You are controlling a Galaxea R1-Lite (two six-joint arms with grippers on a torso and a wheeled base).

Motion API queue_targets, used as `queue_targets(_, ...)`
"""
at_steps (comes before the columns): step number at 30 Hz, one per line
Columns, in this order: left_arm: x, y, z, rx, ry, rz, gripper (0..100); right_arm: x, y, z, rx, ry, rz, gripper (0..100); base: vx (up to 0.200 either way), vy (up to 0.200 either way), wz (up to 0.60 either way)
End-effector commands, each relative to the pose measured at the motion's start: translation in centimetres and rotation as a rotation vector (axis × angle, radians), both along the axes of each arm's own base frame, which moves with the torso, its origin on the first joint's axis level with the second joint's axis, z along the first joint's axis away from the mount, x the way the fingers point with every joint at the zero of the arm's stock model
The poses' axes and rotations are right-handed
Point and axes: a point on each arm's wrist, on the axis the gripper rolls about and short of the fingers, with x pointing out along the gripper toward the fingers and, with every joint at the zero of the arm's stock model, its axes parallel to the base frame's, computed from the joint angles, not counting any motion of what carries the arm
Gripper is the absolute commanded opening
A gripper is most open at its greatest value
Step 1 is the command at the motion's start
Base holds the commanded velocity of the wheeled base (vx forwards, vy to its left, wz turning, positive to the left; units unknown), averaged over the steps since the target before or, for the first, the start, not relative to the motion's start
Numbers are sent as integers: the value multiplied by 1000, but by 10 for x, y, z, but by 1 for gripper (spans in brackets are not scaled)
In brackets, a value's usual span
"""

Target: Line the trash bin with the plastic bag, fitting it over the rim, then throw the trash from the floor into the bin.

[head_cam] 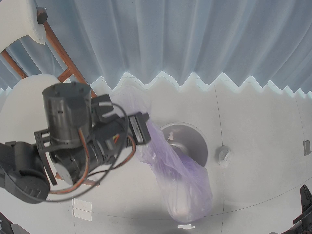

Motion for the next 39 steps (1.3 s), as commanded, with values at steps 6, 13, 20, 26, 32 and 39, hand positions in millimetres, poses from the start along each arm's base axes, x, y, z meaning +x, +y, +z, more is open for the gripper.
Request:
queue_targets(6,49,-27,20,-129,-24,48,0,0,0,-5,1,2,2,0,0,0,0)
queue_targets(13,39,-41,14,-232,23,57,0,0,0,-5,-5,2,1,0,0,0,0)
queue_targets(20,33,-31,26,-230,-14,93,0,0,0,-5,-34,1,-2,0,0,0,0)
queue_targets(26,43,-10,23,-125,-51,80,0,0,0,-5,-34,-4,-6,0,0,0,0)
queue_targets(32,38,-6,21,-37,-58,32,0,-2,-1,86,-4,-249,18,0,0,0,0)
queue_targets(39,45,-8,13,-20,-49,49,0,102,24,111,367,257,258,0,0,0,0)
